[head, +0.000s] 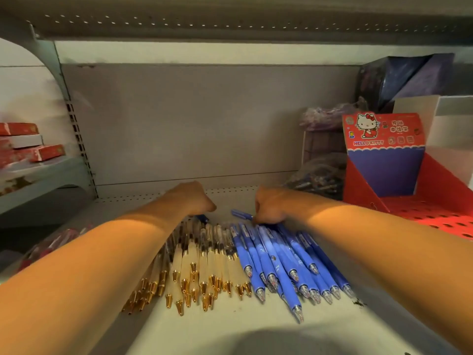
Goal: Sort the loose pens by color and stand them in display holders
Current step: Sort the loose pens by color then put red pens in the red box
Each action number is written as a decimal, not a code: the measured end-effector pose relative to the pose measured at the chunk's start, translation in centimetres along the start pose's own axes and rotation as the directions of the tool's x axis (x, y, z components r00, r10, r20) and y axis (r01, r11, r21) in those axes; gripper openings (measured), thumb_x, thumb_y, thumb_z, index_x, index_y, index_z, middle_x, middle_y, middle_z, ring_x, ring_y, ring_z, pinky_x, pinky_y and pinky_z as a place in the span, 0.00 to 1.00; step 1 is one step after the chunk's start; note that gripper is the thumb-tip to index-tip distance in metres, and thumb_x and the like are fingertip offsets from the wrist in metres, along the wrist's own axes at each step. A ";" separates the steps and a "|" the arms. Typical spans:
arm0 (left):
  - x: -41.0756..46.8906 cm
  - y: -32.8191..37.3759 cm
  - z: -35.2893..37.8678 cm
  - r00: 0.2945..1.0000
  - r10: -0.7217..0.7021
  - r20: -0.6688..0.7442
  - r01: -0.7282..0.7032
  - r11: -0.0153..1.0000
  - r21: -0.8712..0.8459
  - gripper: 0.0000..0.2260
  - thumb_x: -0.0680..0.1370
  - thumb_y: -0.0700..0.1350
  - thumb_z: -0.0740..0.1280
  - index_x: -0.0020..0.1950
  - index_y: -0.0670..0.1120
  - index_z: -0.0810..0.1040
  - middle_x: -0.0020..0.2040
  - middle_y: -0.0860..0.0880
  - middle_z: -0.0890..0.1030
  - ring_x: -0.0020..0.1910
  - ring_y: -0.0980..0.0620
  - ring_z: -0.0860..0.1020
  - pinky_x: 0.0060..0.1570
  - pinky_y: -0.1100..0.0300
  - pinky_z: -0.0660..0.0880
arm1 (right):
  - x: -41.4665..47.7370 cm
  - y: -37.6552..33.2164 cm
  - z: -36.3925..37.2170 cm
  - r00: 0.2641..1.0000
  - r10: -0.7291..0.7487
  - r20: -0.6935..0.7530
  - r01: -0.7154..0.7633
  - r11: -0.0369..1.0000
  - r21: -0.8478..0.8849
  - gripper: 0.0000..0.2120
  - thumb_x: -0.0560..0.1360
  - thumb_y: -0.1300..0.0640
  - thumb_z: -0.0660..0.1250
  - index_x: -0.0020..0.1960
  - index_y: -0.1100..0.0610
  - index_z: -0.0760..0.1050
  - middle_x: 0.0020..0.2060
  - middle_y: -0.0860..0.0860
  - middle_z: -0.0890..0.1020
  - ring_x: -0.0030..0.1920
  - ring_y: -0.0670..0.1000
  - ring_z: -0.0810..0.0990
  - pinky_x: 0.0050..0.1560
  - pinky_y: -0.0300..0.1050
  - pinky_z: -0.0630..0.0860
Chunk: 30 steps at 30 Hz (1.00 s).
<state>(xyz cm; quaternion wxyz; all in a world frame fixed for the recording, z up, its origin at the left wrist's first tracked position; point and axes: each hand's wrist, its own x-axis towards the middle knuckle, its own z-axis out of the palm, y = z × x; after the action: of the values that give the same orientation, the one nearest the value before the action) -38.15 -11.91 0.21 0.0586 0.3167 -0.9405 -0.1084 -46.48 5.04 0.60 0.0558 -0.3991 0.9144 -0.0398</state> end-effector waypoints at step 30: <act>-11.4 7.5 -3.0 0.840 0.275 0.467 -0.125 0.937 -0.327 0.03 0.79 0.38 0.68 0.48 0.39 0.75 0.41 0.44 0.79 0.24 0.58 0.78 0.32 0.69 0.78 | -9.4 3.7 -2.7 0.988 0.121 0.095 -0.135 0.979 0.156 0.06 0.75 0.59 0.67 0.47 0.64 0.76 0.32 0.57 0.83 0.27 0.52 0.82 0.28 0.41 0.79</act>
<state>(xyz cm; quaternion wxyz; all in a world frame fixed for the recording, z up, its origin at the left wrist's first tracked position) -32.98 0.33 4.46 -0.1341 0.1645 -0.9252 -0.3145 -43.17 14.54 3.47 0.1295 -0.3350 0.9286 -0.0932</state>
